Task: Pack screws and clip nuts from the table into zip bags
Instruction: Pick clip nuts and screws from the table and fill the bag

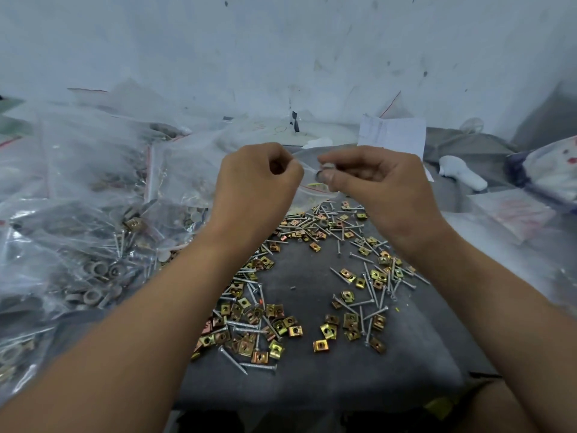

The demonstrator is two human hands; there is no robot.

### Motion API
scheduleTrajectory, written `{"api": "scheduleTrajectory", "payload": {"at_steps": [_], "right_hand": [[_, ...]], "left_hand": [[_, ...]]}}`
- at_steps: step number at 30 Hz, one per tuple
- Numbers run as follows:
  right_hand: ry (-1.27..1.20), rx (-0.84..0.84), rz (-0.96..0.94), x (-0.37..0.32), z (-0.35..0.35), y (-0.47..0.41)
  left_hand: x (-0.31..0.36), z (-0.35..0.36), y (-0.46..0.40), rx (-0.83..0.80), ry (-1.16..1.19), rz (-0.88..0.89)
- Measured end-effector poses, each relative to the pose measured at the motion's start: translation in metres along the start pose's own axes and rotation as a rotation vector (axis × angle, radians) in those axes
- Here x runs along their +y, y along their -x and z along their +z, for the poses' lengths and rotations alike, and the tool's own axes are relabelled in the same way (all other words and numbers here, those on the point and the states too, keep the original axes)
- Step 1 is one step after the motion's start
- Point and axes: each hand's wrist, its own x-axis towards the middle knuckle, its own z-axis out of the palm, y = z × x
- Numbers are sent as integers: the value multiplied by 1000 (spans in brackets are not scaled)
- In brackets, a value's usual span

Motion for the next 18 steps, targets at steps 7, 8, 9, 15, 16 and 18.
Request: {"api": "scheduleTrajectory", "payload": {"at_steps": [7,8,9,15,16,18], "right_hand": [[421,54,-101,-3,22,4],[466,63,-104,-3,25,4],[497,75,-107,-4,28,3],[503,144,-186,-7,26,0],[463,174,-185,-6,21,-2],[372,273,-137,0,6,-8]], "left_hand": [[0,4,1,3,-78,98],[0,4,1,4,-74,93],[0,4,1,4,-70,91],[-1,-1,-1,11,-11,31],[-2,-3,-1,18,-3,9],[-4,-7,-3,40,38,-42]]}}
